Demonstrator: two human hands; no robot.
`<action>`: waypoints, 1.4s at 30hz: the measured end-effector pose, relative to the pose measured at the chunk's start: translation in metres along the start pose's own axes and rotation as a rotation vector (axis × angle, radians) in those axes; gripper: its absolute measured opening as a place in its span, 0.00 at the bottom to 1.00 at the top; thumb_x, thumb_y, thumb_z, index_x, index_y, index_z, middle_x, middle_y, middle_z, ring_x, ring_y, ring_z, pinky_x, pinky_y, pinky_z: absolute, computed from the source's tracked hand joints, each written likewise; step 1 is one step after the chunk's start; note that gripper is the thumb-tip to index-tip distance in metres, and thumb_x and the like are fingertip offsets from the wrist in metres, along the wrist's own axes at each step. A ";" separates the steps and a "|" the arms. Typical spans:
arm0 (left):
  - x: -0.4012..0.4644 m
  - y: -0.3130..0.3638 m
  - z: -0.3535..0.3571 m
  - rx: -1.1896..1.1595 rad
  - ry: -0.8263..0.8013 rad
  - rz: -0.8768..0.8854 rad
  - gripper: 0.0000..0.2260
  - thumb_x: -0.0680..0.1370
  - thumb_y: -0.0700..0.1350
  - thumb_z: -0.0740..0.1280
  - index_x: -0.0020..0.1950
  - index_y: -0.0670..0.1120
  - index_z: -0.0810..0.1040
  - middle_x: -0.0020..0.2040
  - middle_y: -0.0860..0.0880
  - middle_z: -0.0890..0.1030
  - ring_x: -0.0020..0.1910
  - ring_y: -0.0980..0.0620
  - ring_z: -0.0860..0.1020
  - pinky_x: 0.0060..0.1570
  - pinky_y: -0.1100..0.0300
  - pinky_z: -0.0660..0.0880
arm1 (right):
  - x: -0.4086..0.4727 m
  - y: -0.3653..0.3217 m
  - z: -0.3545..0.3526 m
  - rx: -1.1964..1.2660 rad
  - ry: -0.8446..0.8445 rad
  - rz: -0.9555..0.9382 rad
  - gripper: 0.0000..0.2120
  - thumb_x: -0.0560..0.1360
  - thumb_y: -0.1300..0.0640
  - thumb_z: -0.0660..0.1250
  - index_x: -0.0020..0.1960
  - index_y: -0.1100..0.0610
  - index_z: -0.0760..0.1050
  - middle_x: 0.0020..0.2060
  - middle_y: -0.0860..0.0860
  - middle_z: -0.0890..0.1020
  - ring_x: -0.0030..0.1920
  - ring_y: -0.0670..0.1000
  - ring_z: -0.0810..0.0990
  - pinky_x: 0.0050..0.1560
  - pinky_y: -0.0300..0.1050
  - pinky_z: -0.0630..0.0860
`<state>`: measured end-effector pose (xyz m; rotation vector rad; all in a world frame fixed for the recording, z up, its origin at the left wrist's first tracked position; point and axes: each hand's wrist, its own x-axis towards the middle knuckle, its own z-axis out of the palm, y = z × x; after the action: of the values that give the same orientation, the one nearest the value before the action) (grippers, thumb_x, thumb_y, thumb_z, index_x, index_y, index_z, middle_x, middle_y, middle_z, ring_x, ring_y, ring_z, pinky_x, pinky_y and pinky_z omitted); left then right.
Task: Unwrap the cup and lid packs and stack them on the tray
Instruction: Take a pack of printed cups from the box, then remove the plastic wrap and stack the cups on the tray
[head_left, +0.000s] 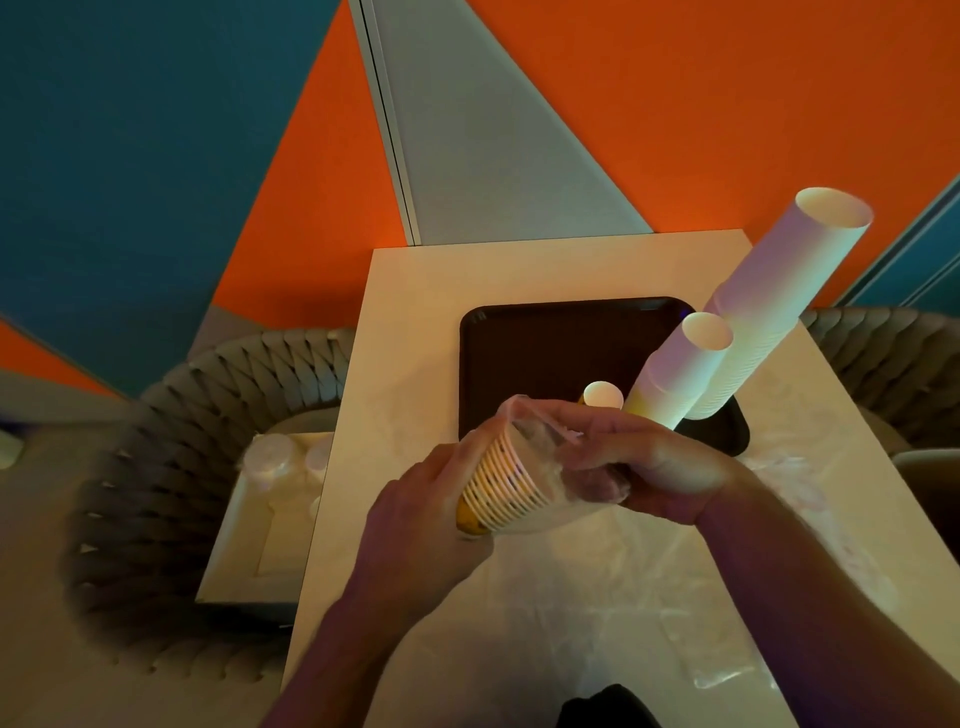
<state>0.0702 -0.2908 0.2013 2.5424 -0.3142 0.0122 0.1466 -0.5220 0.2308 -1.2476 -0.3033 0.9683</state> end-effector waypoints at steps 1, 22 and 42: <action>0.000 0.000 0.000 -0.002 0.006 -0.001 0.51 0.70 0.50 0.78 0.76 0.71 0.42 0.65 0.57 0.73 0.58 0.60 0.73 0.51 0.61 0.78 | -0.001 -0.001 0.000 -0.027 0.027 -0.004 0.25 0.75 0.62 0.66 0.72 0.55 0.74 0.44 0.65 0.78 0.42 0.58 0.77 0.42 0.43 0.63; -0.001 0.001 -0.002 -0.010 -0.063 0.016 0.48 0.71 0.53 0.77 0.73 0.72 0.42 0.65 0.58 0.72 0.60 0.59 0.72 0.57 0.57 0.77 | 0.021 -0.002 -0.001 -0.658 0.389 -0.218 0.21 0.65 0.42 0.80 0.54 0.48 0.82 0.46 0.45 0.85 0.47 0.45 0.84 0.45 0.41 0.80; -0.006 -0.006 -0.004 -0.065 -0.030 -0.086 0.44 0.69 0.53 0.78 0.76 0.65 0.53 0.68 0.62 0.71 0.64 0.61 0.72 0.60 0.58 0.78 | -0.013 -0.024 0.003 -0.745 0.356 -0.231 0.10 0.75 0.65 0.74 0.45 0.50 0.87 0.37 0.44 0.86 0.38 0.41 0.81 0.41 0.35 0.74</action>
<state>0.0657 -0.2826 0.2010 2.4910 -0.2133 -0.0675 0.1479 -0.5295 0.2574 -1.9780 -0.5390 0.4132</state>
